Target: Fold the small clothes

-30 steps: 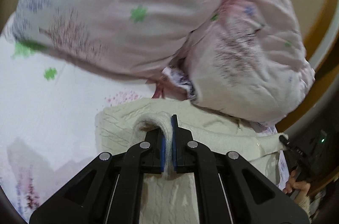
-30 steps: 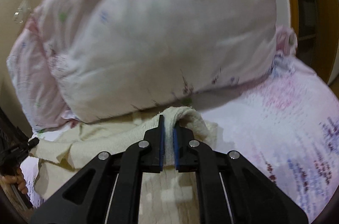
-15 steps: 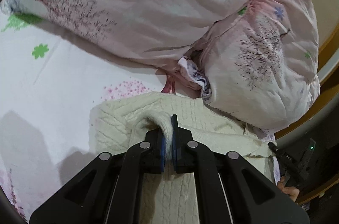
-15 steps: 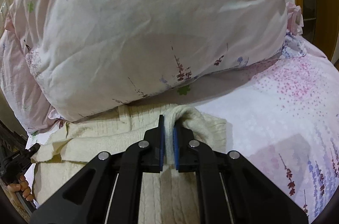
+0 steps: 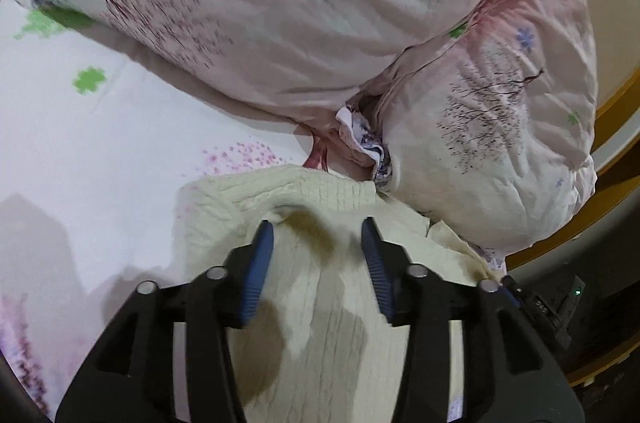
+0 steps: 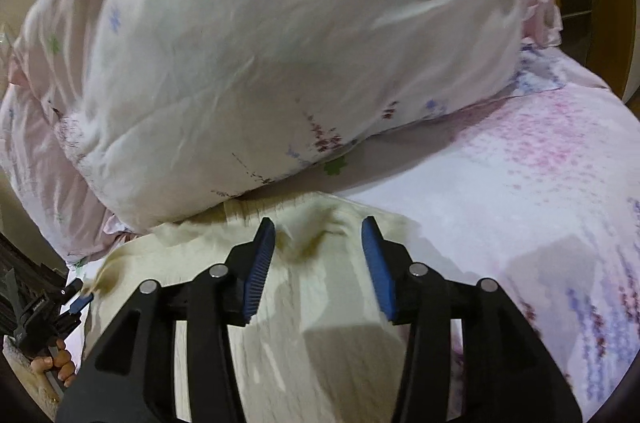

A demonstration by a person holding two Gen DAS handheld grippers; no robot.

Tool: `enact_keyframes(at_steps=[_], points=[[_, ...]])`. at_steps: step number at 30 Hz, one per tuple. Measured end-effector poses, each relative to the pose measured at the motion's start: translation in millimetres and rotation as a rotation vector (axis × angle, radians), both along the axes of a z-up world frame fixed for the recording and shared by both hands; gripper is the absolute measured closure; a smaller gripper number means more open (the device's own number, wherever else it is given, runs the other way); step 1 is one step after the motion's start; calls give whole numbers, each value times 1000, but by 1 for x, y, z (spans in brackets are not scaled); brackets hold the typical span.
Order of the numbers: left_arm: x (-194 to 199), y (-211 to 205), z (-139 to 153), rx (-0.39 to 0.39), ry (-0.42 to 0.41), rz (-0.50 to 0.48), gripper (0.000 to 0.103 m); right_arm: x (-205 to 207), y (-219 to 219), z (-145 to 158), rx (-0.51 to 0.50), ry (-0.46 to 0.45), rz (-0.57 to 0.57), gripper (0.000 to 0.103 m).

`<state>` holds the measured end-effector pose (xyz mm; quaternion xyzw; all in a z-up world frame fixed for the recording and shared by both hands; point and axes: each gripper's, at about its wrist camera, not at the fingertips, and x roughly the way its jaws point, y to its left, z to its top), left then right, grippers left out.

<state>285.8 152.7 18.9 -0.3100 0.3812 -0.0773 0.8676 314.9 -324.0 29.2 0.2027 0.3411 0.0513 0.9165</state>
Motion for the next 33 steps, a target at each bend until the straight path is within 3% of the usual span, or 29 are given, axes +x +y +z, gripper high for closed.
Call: enact_keyframes(at_steps=[6,9,12,14,16,17,25,33], points=[[-39,1,7,159,-6,-16,57,-38,-22,-12,4,27,20,58],[-50,-1,4,203,1,-28,57,-44,-21,-23,11,60,42,61],[-53,-6,-2,218,22,-42,60,-45,-15,-33,17,87,73,84],[-52,-11,-8,241,43,-54,75,-46,-10,-33,4,80,83,93],[-54,-13,-10,235,47,-70,94,-52,-7,-29,-9,52,82,95],[-55,-13,-9,228,45,-76,97,-55,-8,-26,-10,41,79,95],[-72,-7,5,204,16,-111,99,-87,-10,-6,-20,-18,73,95],[-80,-7,-9,253,59,-134,99,-90,-13,-36,-81,117,33,95]])
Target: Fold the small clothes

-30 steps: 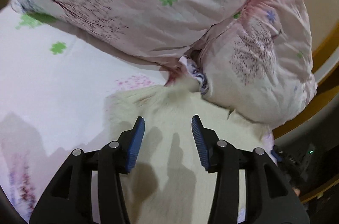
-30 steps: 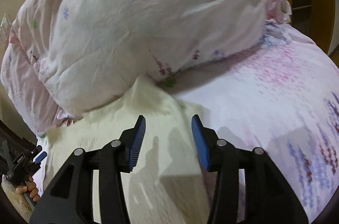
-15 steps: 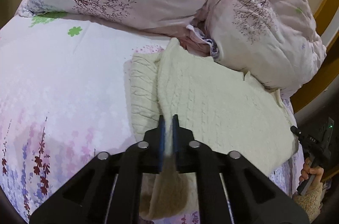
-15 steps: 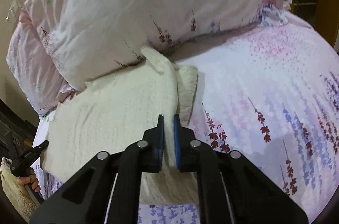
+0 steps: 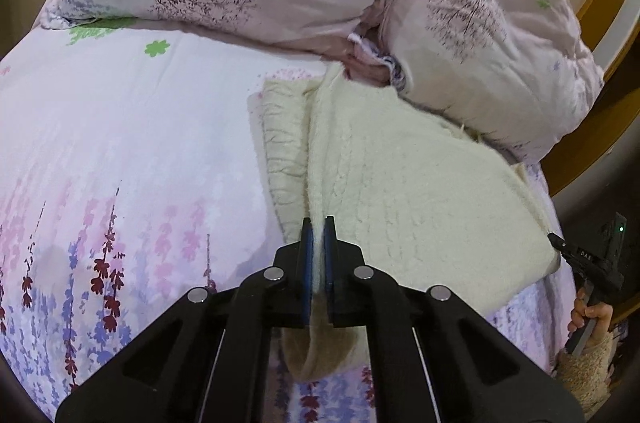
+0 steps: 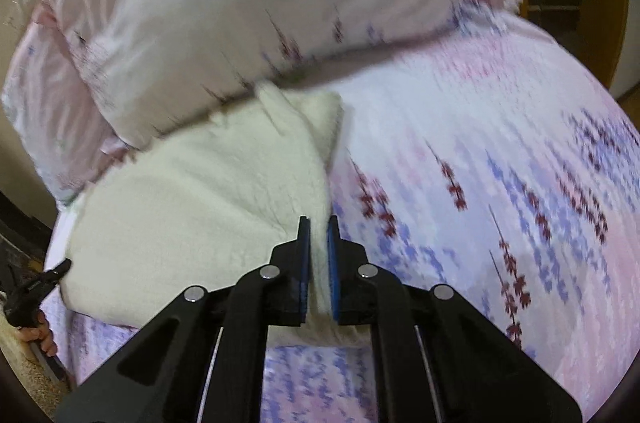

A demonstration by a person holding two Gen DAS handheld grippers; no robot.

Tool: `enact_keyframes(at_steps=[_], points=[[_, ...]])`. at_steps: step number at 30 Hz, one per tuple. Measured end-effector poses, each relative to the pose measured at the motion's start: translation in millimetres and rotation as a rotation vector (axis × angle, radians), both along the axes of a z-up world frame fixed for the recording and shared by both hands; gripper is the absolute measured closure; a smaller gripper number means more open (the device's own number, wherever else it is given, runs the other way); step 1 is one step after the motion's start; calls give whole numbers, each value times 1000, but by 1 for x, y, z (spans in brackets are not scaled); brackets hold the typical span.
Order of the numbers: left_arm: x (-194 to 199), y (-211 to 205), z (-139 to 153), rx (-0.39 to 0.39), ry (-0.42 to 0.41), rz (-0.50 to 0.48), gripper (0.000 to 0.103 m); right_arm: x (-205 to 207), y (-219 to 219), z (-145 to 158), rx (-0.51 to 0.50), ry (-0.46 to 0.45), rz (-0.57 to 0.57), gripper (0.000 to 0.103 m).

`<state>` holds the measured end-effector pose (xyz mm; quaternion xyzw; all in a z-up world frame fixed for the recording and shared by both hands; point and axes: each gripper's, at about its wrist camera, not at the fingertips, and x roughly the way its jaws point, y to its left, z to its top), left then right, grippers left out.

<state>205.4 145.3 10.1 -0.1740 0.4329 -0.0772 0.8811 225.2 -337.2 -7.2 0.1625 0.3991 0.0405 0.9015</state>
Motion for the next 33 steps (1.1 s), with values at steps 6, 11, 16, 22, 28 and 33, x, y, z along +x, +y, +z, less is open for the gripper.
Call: enact_keyframes(at_steps=[6,11,16,22,28,33], points=[[1,-6,5,18,-14,-10,98,11,-6,8,71,-14,1,73],[5,-6,21,41,-70,30,98,38,0,25,26,-74,-1,68],[14,-25,28,108,-111,19,68,73,14,17,-29,-26,9,77],[29,-49,24,182,-110,-22,67,82,18,12,-100,-56,-38,97],[42,-50,4,204,-39,-3,67,96,14,2,-139,3,-93,94],[36,-42,8,165,-49,10,65,81,36,25,-193,-60,-96,75]])
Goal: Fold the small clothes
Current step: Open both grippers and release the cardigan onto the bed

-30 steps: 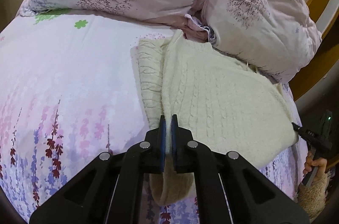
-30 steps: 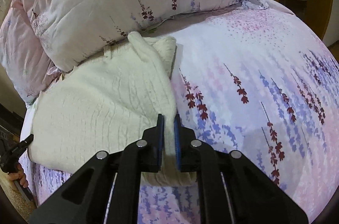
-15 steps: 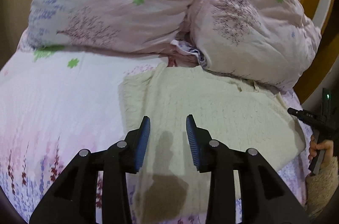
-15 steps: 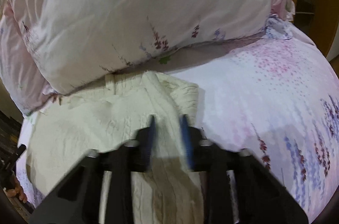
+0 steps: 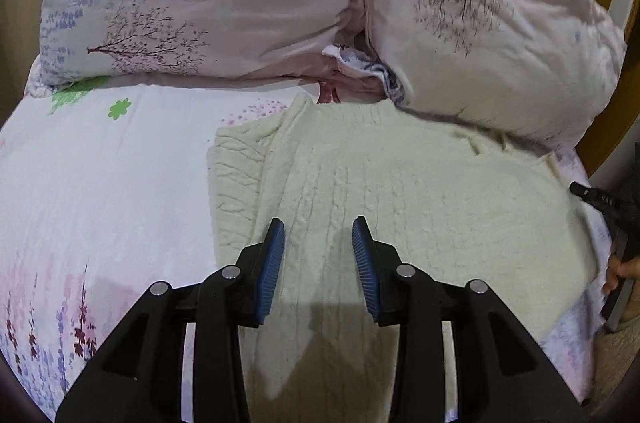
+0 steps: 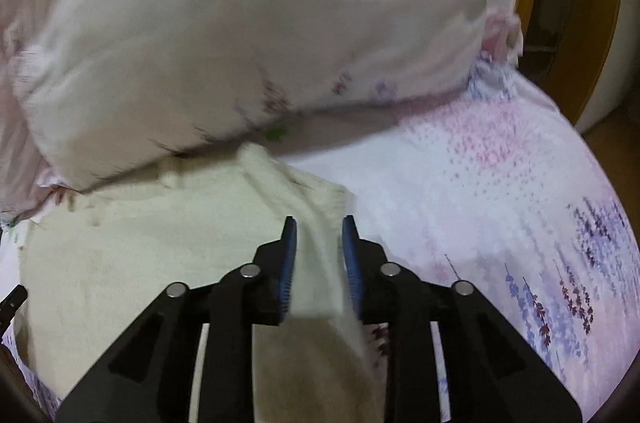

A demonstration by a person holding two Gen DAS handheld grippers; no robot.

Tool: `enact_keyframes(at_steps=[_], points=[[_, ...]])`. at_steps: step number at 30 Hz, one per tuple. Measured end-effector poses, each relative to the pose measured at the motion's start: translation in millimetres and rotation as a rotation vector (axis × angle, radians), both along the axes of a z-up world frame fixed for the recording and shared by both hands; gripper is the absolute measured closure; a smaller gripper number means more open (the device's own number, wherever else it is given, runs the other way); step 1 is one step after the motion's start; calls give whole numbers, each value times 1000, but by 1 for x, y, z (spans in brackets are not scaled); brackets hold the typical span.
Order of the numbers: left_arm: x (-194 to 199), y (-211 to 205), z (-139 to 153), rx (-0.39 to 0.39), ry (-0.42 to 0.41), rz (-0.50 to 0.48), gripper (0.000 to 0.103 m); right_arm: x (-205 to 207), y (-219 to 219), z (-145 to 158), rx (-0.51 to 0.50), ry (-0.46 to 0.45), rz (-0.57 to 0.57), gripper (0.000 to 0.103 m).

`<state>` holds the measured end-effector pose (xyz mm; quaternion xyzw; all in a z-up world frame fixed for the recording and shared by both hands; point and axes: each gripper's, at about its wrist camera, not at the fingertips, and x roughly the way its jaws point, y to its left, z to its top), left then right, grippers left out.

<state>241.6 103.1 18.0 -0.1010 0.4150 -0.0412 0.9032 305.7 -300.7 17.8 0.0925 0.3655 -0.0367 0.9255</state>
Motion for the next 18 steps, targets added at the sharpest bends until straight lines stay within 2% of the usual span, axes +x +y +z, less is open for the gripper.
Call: enact_keyframes(at_steps=[4,5,9,15,18], points=[[-10,19,11,-80,-53,51,35,-17,38,13,47,-40,179,74],[-11,24,13,-95,-63,68,31,-19,55,14,52,-40,243,74],[-12,46,13,-192,-49,113,29,-29,115,12,7,-37,421,74],[-8,65,-1,-354,8,150,29,-32,163,6,-9,-16,500,74],[-4,66,-10,-417,45,152,29,-31,176,-4,-60,21,503,73]])
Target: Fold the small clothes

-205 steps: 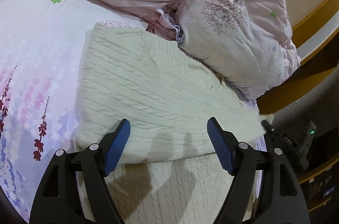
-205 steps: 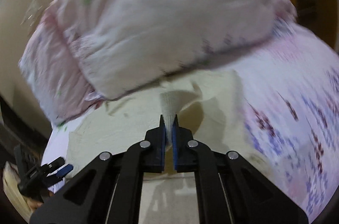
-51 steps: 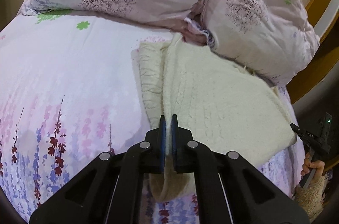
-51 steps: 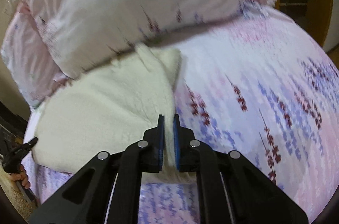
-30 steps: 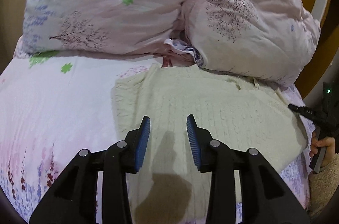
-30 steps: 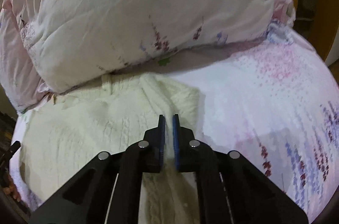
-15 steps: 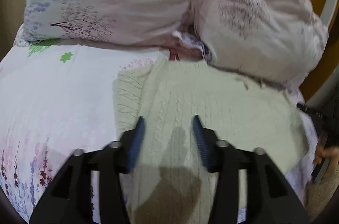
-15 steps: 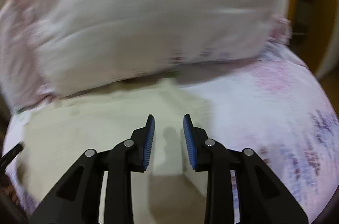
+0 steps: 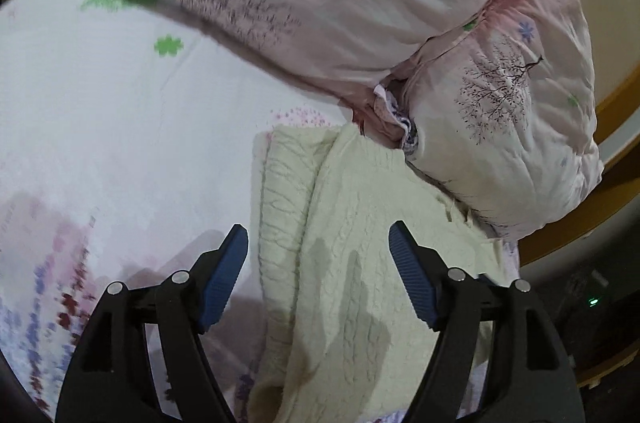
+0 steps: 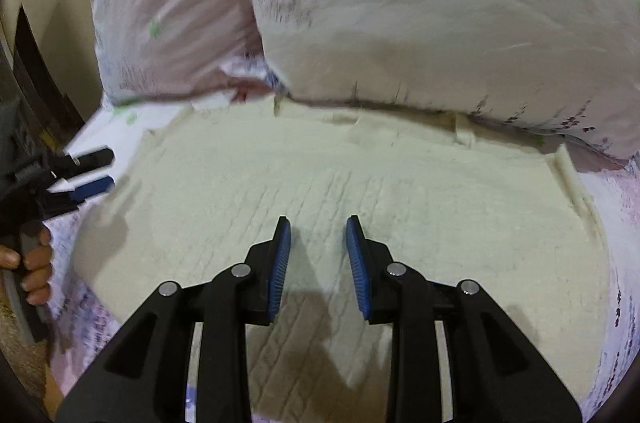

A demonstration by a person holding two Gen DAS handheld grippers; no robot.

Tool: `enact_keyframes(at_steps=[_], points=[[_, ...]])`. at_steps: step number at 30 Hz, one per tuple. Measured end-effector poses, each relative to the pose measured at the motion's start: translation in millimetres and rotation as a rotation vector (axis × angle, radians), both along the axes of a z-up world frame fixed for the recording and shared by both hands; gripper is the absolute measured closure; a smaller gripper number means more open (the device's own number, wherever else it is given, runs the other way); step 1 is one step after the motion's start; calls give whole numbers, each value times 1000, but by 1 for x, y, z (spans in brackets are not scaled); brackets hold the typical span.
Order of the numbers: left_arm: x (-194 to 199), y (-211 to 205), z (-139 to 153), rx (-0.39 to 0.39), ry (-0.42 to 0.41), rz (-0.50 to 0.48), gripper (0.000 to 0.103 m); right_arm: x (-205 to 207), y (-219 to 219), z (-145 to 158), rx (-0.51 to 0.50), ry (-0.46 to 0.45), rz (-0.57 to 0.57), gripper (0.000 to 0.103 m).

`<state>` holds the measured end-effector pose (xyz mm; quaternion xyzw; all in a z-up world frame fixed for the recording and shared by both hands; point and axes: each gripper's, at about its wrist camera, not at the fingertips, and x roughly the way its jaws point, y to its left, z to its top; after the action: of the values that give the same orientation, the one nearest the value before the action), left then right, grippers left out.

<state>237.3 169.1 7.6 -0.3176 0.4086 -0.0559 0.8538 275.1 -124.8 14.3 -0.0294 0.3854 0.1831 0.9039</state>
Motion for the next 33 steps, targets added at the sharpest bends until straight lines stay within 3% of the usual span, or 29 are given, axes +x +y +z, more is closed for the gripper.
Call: enact_keyframes(at_steps=[2,9,16,19,25,28,33], points=[[2,-3,-4,-21,11,-7,30,-1,6,-12,-40,21,-11,72],[7,-10,-9,-59,16,2,32,-3,9,-11,-69,0,-16,71],[6,-11,-14,-99,24,32,44,-2,11,-13,-69,-9,-11,70],[4,-8,-15,-71,52,56,53,-1,9,-13,-58,-3,-6,70],[-1,-2,-15,-31,85,77,53,-1,7,-13,-46,2,-1,69],[0,-6,-14,-27,76,66,47,-1,6,-13,-46,1,-1,69],[4,-17,-18,-110,65,16,47,-1,6,-12,-44,4,0,69]])
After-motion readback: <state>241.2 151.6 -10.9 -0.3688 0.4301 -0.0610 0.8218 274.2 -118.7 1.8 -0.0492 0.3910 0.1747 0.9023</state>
